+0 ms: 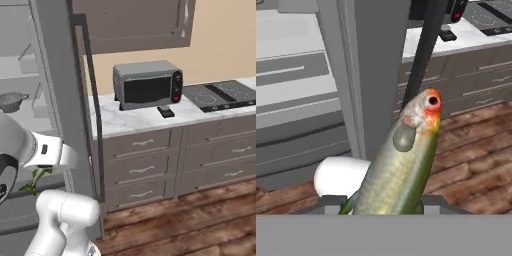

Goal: Take the fish from the fridge and place it on the digital scale on the counter by the fridge. Wait a few seconds for a reading, then move it to the plate on the dining counter.

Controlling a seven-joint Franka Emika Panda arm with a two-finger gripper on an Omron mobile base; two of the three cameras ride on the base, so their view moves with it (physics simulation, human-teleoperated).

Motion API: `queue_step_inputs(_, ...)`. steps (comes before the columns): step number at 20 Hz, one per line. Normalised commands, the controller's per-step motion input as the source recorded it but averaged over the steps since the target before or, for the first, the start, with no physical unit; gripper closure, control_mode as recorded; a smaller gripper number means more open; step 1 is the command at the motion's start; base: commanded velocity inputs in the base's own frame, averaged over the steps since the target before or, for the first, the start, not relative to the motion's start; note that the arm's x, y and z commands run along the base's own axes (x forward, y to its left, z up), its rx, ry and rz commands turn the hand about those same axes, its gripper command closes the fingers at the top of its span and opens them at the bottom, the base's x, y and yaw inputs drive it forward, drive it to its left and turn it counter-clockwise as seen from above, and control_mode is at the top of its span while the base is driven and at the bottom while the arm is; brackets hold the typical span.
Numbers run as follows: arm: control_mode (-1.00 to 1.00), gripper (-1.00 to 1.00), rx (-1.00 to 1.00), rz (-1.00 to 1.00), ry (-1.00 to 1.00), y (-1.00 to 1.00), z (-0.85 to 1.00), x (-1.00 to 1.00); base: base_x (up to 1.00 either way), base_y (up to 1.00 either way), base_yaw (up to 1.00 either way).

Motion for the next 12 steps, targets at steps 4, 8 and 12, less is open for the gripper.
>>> queue_step_inputs(4, 1.00, 1.00, 0.00, 0.00, 0.00, 0.00, 0.00, 0.00, 0.72, -1.00, 0.09)
queue_step_inputs(8, 1.00, 1.00, 0.00, 0.00, 0.00, 0.00, 0.00, 0.00, 0.62, -1.00, 0.36)
queue_step_inputs(12, 1.00, 1.00, 0.00, 0.00, 0.00, 0.00, 0.00, 0.00, 0.91, -1.00, 0.44)
